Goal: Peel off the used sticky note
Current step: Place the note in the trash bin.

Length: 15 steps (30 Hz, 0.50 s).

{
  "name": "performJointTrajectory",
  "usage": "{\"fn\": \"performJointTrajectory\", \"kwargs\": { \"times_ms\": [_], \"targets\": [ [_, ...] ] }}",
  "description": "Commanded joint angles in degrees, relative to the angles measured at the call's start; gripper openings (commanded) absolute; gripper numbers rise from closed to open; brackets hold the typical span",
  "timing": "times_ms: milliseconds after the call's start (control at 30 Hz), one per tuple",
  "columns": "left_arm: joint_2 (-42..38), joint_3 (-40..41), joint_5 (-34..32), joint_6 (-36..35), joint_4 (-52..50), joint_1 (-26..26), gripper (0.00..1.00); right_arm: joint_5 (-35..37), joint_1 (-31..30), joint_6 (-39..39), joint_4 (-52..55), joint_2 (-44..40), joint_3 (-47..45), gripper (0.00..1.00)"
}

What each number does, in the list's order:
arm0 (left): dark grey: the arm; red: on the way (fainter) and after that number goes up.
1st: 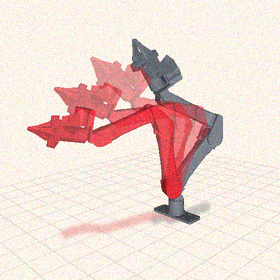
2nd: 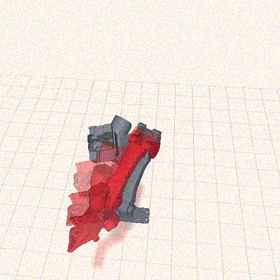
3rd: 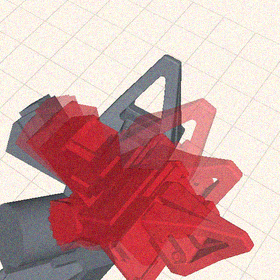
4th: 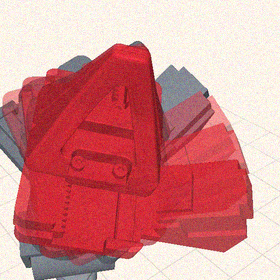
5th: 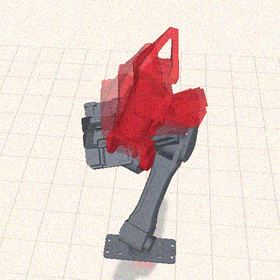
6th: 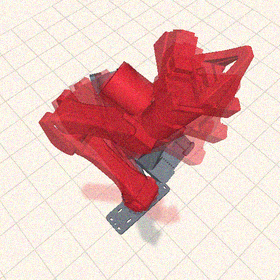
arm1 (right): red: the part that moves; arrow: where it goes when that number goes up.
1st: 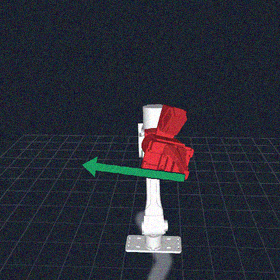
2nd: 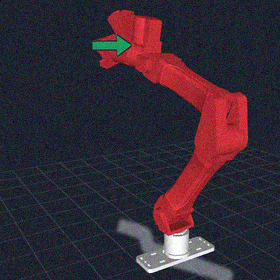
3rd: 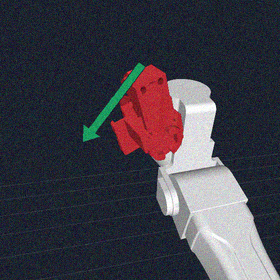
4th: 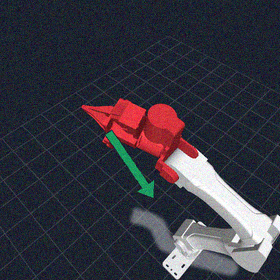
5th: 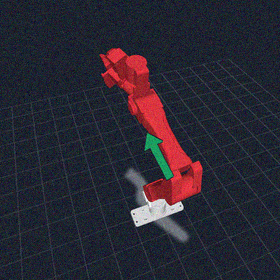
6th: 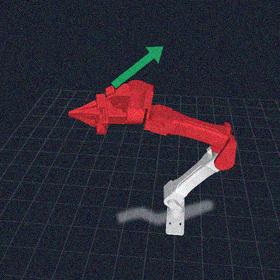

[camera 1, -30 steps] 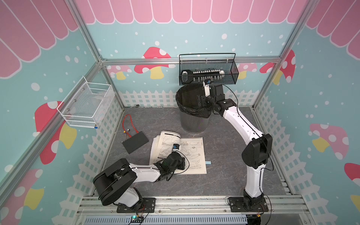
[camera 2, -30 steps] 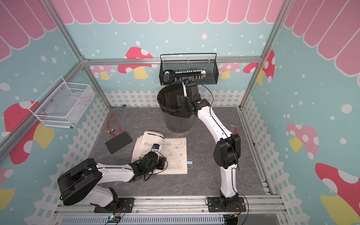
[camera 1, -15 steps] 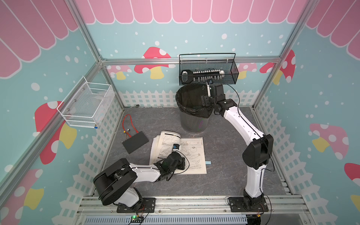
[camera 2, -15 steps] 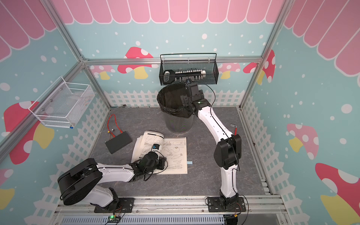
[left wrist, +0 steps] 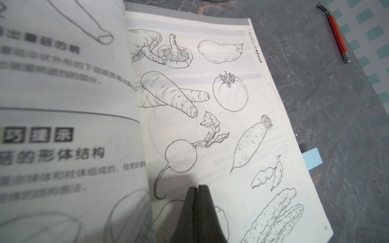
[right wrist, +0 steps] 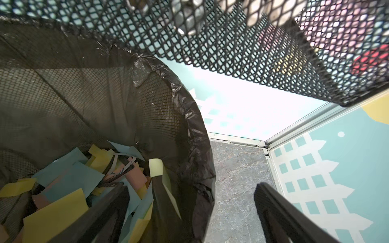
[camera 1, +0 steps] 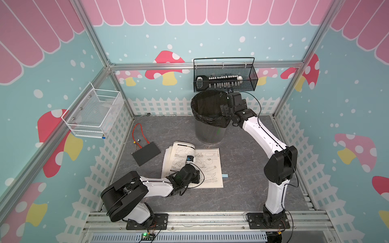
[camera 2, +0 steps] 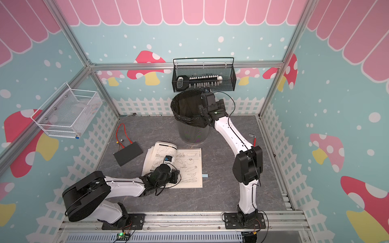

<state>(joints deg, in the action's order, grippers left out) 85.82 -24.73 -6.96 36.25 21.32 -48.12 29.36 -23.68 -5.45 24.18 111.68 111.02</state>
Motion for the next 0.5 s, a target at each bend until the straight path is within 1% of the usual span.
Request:
{"fn": "performJointTrajectory", "kwargs": {
  "times_ms": [0, 67, 233, 367, 467],
  "targets": [
    [0.2, 1.2, -0.8, 0.8, -1.3, 0.3, 0.00, -1.2, 0.1, -1.8, -0.2, -2.5, -0.3, 0.99],
    [0.2, 1.3, -0.8, 0.8, -1.3, 0.3, 0.00, -1.5, 0.1, -1.9, -0.9, -4.7, -0.1, 0.99],
    [0.5, 0.9, -0.8, 0.7, -1.3, 0.3, 0.00, -2.3, 0.1, -2.4, -1.1, -6.5, -0.2, 0.99],
    [0.9, 0.8, -0.8, 0.7, -1.1, 0.3, 0.00, -6.8, 0.1, -4.1, -1.4, -8.5, -1.4, 0.99],
    [1.3, 0.6, -0.8, 0.6, -1.0, 0.3, 0.00, -12.1, 0.1, -5.0, -2.0, -10.6, -2.5, 0.99]
  ]
}}
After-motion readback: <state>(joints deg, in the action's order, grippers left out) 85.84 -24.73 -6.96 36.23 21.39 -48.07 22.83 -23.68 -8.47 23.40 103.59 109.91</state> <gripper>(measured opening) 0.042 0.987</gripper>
